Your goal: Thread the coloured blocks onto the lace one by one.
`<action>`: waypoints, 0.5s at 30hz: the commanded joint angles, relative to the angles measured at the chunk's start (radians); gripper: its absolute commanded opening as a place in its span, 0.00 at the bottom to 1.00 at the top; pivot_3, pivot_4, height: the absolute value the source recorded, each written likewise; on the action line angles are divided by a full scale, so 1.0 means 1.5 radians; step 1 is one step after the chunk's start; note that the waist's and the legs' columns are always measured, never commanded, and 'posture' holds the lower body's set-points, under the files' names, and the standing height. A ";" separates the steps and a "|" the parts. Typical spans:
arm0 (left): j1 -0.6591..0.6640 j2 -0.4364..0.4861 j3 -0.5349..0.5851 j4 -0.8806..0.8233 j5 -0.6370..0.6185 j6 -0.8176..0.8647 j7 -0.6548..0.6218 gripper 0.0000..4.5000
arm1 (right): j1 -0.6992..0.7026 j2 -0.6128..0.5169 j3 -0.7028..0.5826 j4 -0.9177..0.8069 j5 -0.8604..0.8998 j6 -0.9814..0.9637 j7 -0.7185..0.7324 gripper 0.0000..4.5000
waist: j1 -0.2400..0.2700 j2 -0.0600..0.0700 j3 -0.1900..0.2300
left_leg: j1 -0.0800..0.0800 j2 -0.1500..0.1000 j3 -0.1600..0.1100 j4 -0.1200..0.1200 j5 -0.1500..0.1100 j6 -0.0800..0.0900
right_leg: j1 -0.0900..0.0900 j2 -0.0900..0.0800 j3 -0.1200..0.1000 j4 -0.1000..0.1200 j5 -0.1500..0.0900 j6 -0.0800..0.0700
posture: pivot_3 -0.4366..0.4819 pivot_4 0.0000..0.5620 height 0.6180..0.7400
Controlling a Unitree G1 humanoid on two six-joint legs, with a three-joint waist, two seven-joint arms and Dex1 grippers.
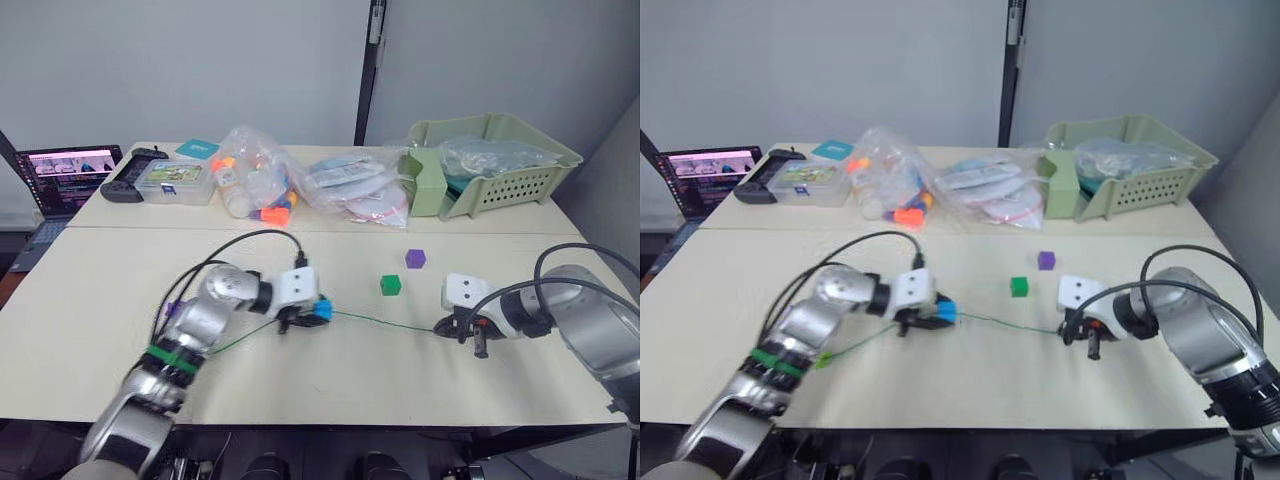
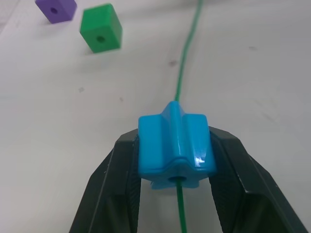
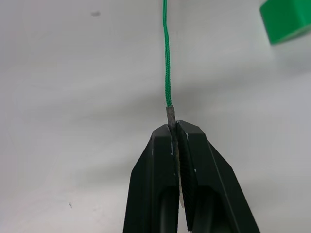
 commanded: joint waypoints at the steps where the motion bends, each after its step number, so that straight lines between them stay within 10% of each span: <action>1: 0.063 0.080 0.046 -0.054 -0.051 -0.007 -0.060 0.31 | -0.026 -0.005 -0.009 -0.006 0.012 -0.009 0.019 0.00 | 0.001 0.000 0.000 | 0.000 0.000 0.000 0.000 0.000 0.000 | 0.000 0.000 0.000 0.000 0.000 0.000 | 0.48 0.27 0.98; 15: 0.157 0.295 0.165 0.156 -0.068 -0.137 -0.116 0.31 | -0.069 0.002 -0.002 0.026 0.010 -0.031 0.042 0.00 | -0.004 0.001 0.000 | 0.001 0.002 0.003 -0.001 0.000 0.000 | -0.001 0.001 -0.001 0.001 0.000 -0.002 | 0.48 0.27 0.98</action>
